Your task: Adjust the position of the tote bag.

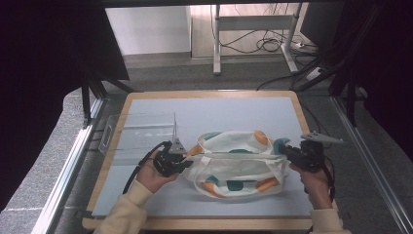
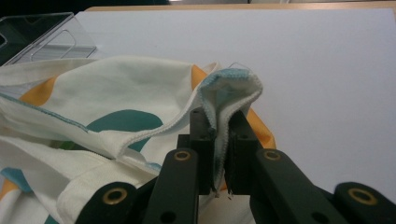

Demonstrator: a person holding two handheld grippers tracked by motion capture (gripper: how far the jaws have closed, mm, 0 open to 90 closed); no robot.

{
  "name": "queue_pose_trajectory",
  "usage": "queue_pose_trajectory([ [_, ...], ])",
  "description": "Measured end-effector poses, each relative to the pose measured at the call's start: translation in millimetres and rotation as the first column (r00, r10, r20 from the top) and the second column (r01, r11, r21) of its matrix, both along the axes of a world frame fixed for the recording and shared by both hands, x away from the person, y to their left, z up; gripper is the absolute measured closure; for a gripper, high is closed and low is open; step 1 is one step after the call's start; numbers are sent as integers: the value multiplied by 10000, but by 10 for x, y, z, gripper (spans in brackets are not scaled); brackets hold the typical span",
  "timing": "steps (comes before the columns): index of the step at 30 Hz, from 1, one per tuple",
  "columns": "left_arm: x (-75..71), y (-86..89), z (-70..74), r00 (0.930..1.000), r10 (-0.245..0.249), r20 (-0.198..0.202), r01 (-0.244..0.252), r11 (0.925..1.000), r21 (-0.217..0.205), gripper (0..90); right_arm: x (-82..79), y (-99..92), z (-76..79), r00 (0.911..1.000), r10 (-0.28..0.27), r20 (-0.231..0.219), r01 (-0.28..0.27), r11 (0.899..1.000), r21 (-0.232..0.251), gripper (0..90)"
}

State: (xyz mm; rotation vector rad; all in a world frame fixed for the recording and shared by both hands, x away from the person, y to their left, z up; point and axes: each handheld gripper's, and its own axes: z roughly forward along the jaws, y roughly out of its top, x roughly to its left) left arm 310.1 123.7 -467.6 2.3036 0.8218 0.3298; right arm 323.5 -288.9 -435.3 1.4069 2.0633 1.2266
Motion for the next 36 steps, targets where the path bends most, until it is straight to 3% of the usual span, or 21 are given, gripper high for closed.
queue_pose_trajectory([
  [6, 73, -23, -40, 9999, 121, -82, -121, 9999, -7, 841, -30, 34, -21, 9999, -103, 109, 108, 9990, -433, 829],
  [9, 50, -34, -63, 9999, 44, -115, -44, 10000, 6, 837, 2, 30, -108, 9998, -194, -48, 191, 9980, -600, 829],
  [16, -65, 44, -70, 9995, -150, -296, 137, 9990, -428, 761, 14, -2, -148, 9998, -101, -154, 94, 9989, -460, 814],
  [20, -164, 78, -29, 9998, -117, -186, 103, 9972, -742, 607, -1, -22, -149, 9998, -89, -184, 79, 9985, -540, 720],
  [24, -236, 91, 30, 9997, -234, 14, 234, 9948, -991, 499, -26, -75, -143, 9994, -153, -324, 137, 9987, -498, 535],
  [27, -253, 100, 71, 9997, -255, 41, 258, 9938, -1082, 422, -71, -141, -97, 9981, -542, -279, 528, 9974, -492, 399],
  [31, -276, 156, 129, 9998, -153, 128, 169, 9909, -1336, 380, -122, -217, -11, 9964, -842, -110, 835, 9949, -561, 322],
  [36, -312, 242, 163, 9998, 63, 191, -36, 9902, -1396, 361, -151, -263, 83, 9974, -725, 58, 727, 9961, -495, 299],
])
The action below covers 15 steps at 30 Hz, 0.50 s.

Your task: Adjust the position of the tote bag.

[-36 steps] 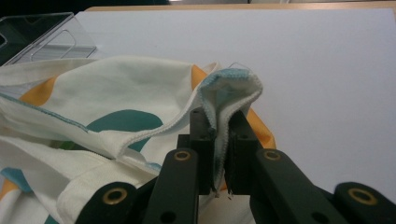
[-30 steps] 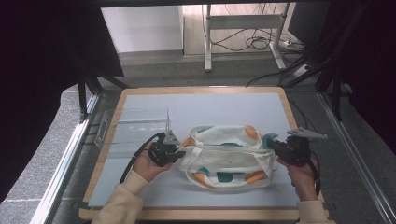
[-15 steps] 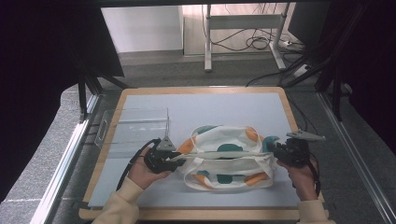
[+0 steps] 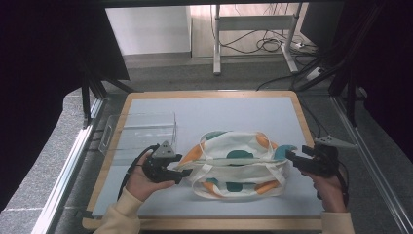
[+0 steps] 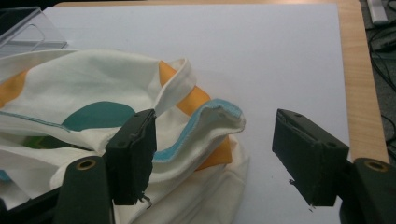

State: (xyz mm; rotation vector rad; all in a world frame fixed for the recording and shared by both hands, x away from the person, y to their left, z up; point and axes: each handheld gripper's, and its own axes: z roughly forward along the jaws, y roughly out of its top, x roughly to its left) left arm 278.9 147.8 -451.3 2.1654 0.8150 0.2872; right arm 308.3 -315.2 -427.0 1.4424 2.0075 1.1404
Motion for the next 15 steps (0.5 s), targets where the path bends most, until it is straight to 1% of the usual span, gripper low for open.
queue_pose_trajectory([
  [1, -10, 18, 3, 10000, 53, 11, -53, 10000, 0, 355, 3, 14, 44, 9998, 193, 48, -193, 9998, 16, 296],
  [3, -39, 77, 1, 9997, 222, 50, -222, 9997, -46, 352, 13, 59, 82, 9986, 507, 129, -507, 9987, 4, 296],
  [5, -46, 100, -2, 9996, 281, 52, -281, 9996, -71, 351, 19, 133, 109, 9956, 923, 143, -923, 9957, -18, 296],
  [6, -49, 119, -7, 9994, 341, 40, -341, 9994, -96, 351, 19, 133, 109, 9956, 923, 143, -923, 9957, -18, 296],
  [8, -50, 153, -11, 9989, 465, 72, -464, 9989, -77, 349, 28, 219, 120, 9905, 1369, 142, -1368, 9906, -70, 297],
  [9, -49, 169, -10, 9986, 517, 97, -516, 9986, -78, 347, 39, 305, 130, 9855, 1694, 132, -1693, 9855, -115, 298],
  [10, -52, 181, -7, 9984, 560, 116, -559, 9984, -102, 345, 41, 347, 135, 9823, 1868, 97, -1867, 9824, -94, 300],
  [11, -55, 196, -1, 9981, 594, 150, -593, 9982, -117, 345, 41, 347, 135, 9823, 1868, 97, -1867, 9824, -94, 300],
  [12, -58, 209, 4, 9980, 611, 179, -608, 9980, -172, 345, 40, 386, 143, 9781, 2080, 103, -2079, 9781, -49, 303],
  [13, -62, 221, 10, 9979, 632, 163, -628, 9978, -235, 344, 30, 465, 162, 9714, 2371, 138, -2370, 9715, -53, 308],
  [14, -67, 234, 16, 9979, 628, 162, -623, 9976, -289, 344, 30, 465, 162, 9714, 2371, 138, -2370, 9715, -53, 308],
  [15, -74, 243, 20, 9978, 647, 162, -641, 9974, -344, 343, 29, 501, 169, 9685, 2487, 155, -2486, 9686, -76, 309],
])
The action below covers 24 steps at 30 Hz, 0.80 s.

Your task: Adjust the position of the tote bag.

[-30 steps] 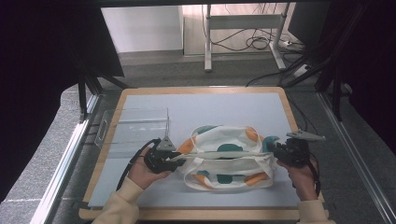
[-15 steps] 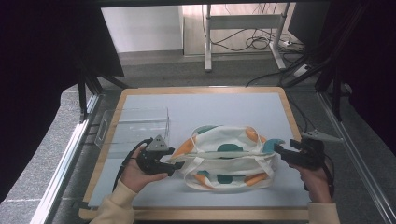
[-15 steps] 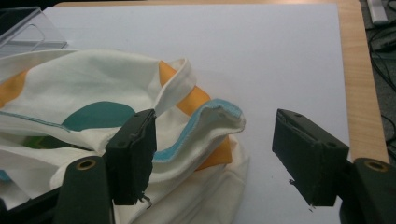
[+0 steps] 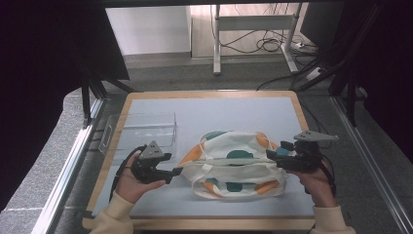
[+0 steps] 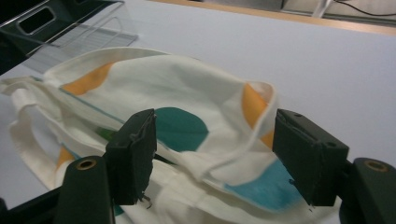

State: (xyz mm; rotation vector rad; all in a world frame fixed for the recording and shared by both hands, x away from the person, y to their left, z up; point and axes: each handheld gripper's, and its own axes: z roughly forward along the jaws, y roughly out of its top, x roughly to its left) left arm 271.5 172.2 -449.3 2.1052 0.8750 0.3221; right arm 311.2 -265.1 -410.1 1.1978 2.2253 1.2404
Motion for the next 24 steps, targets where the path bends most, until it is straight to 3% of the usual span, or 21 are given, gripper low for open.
queue_pose_trajectory([
  [6, -43, 61, 14, 9998, 187, 57, -187, 9998, 60, 332, 6, 209, 12, 9970, 767, 75, -767, 9971, -12, 312],
  [16, -73, 121, 48, 9991, 379, 193, -380, 9993, 51, 325, 9, 405, -50, 9893, 1455, -51, -1455, 9892, -185, 309],
  [24, -59, 77, 14, 9995, 293, 143, -296, 9994, 159, 323, 5, 414, -45, 9881, 1537, -70, -1537, 9880, -115, 311],
])
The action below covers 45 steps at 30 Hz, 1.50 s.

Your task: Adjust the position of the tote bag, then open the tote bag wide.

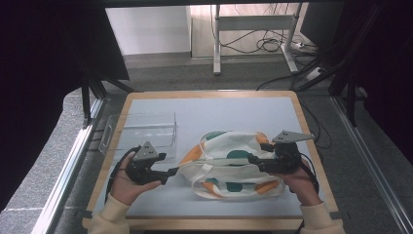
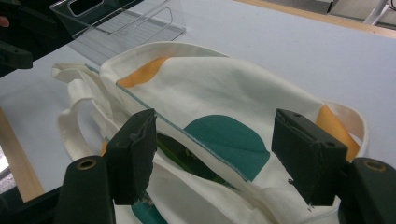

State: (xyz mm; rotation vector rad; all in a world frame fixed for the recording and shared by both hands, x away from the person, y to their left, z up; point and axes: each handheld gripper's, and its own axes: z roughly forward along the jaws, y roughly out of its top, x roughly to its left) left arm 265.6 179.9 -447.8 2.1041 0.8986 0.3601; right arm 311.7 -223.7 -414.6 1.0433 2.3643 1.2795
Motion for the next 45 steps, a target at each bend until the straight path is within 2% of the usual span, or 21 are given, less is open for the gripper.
queue_pose_trajectory([
  [9, 13, -32, 21, 10000, -61, 22, 61, 10000, 35, 323, -20, -55, 4, 9999, -159, 6, 159, 9999, -15, 313],
  [12, 37, -49, 62, 9999, -125, 89, 126, 9999, -58, 328, -76, -54, -3, 9999, -36, -127, 35, 9999, -104, 313],
  [18, 102, -146, 117, 9991, -372, 179, 374, 9993, -93, 328, -145, -37, 19, 9999, 132, -98, -132, 9999, -26, 314],
  [26, 196, -325, 180, 9969, -743, 270, 742, 9972, 52, 332, -164, 52, 4, 9994, 309, -182, -311, 9995, -106, 315],
  [32, 317, -477, 152, 9959, -886, 191, 884, 9960, 88, 341, -190, 113, -27, 9982, 583, -172, -588, 9978, -311, 315],
  [39, 407, -632, 130, 9943, -1055, 127, 1051, 9941, 262, 360, -226, 101, -25, 9985, 530, -140, -534, 9982, -291, 318],
  [45, 488, -825, 193, 9883, -1506, 223, 1494, 9877, 458, 384, -222, 111, -29, 9982, 577, -132, -581, 9979, -302, 318],
])
